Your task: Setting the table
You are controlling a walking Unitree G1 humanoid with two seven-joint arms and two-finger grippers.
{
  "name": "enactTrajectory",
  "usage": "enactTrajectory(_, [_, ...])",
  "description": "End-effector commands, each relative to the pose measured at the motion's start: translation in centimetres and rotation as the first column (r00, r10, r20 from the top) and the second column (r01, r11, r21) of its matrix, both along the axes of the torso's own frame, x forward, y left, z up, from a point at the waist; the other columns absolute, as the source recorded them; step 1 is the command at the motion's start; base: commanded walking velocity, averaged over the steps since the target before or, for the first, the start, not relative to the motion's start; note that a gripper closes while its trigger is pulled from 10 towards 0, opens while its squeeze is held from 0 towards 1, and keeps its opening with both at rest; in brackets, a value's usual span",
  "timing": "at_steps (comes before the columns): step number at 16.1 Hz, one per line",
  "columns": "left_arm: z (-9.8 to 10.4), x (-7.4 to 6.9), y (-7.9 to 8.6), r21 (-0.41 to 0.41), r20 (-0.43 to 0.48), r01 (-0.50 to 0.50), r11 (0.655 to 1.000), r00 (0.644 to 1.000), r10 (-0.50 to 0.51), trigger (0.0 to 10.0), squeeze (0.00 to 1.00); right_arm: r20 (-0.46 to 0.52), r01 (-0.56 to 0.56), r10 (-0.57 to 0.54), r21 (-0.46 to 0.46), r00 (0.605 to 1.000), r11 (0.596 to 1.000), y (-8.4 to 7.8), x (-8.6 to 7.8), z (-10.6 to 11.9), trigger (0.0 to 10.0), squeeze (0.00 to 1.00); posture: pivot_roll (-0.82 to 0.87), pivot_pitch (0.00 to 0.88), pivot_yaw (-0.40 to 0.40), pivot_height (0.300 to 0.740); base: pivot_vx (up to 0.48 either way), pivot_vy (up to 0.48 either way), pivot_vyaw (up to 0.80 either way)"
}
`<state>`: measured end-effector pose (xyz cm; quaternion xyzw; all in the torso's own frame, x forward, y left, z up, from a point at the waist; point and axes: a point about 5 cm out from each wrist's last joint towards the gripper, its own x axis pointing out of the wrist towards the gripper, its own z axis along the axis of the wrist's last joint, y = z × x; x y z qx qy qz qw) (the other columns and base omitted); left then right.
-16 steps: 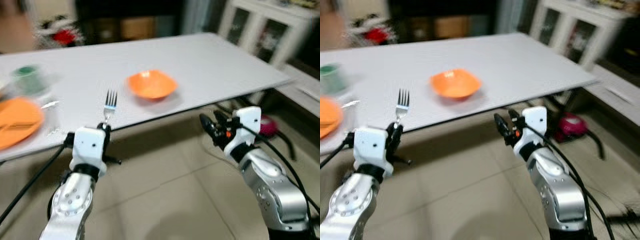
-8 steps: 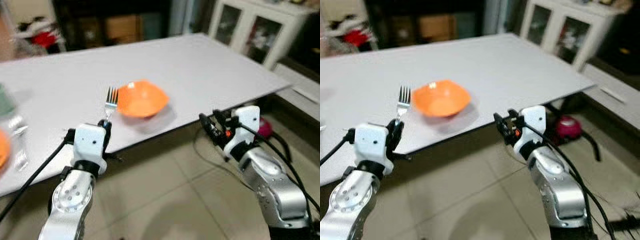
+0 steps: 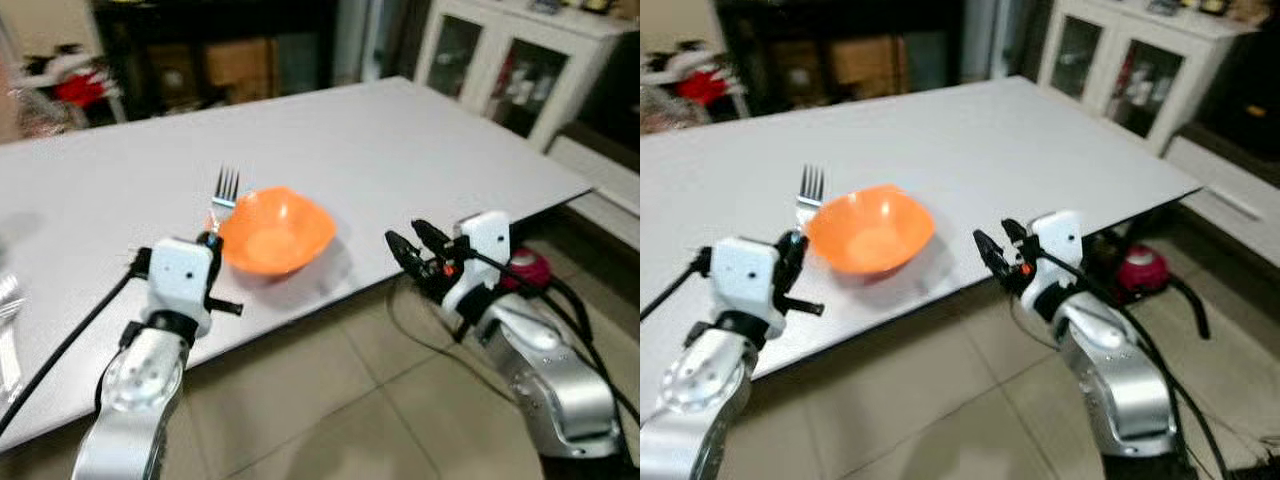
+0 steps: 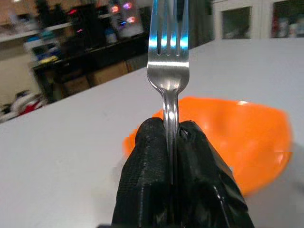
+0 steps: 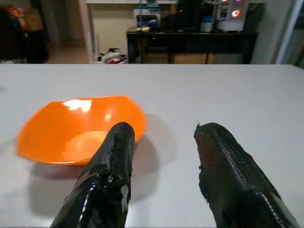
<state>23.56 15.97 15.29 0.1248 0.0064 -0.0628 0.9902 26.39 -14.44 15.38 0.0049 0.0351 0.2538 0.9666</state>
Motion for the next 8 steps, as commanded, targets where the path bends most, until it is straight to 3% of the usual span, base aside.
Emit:
enactTrajectory(1, [0.5, 0.8, -0.8, -0.001, 0.004, 0.051, 0.999, 0.999, -0.051, 10.0, 0.0, -0.001, -0.058, 0.058, -0.003, 0.998, 0.998, -0.3, -0.3, 0.5, 10.0, 0.0, -0.09, 0.0, 0.013, 0.74, 0.36, 0.0, 0.0])
enactTrajectory(2, [0.5, 1.6, -0.8, -0.016, -0.027, 0.062, 0.998, 0.998, -0.062, 10.0, 0.0, -0.023, -0.177, 0.177, -0.026, 0.984, 0.984, 0.0, -0.9, 0.8, 10.0, 0.0, -0.09, 0.0, 0.017, 0.74, 0.0, 0.0, 0.0])
enactTrajectory(4, [0.5, 2.8, -0.8, 0.01, -0.078, 0.114, 0.993, 0.991, -0.113, 10.0, 0.0, -0.057, -0.295, 0.292, -0.061, 0.955, 0.953, 0.1, -1.5, 1.4, 10.0, 0.0, -0.09, 0.0, 0.023, 0.74, 0.0, 0.0, 0.0])
enactTrajectory(6, [0.4, 3.7, -0.8, 0.042, -0.12, 0.159, 0.986, 0.981, -0.153, 10.0, 0.0, -0.074, -0.338, 0.332, -0.091, 0.94, 0.937, 0.0, -1.6, 1.9, 10.0, 0.0, -0.1, 0.0, 0.024, 0.74, 0.0, 0.0, 0.0])
enactTrajectory(7, [-0.2, 5.0, -0.7, 0.102, -0.207, 0.214, 0.971, 0.96, -0.19, 10.0, 0.0, -0.092, -0.368, 0.359, -0.117, 0.929, 0.922, -0.1, -1.6, 2.4, 10.0, 0.0, -0.1, 0.0, 0.027, 0.74, 0.0, 0.0, 0.0])
enactTrajectory(8, [-0.3, 5.7, -0.7, 0.117, -0.238, 0.234, 0.965, 0.95, -0.201, 10.0, 0.0, -0.097, -0.378, 0.368, -0.129, 0.925, 0.917, -0.1, -1.5, 2.6, 10.0, 0.0, -0.1, 0.0, 0.028, 0.74, 0.0, 0.0, 0.0])
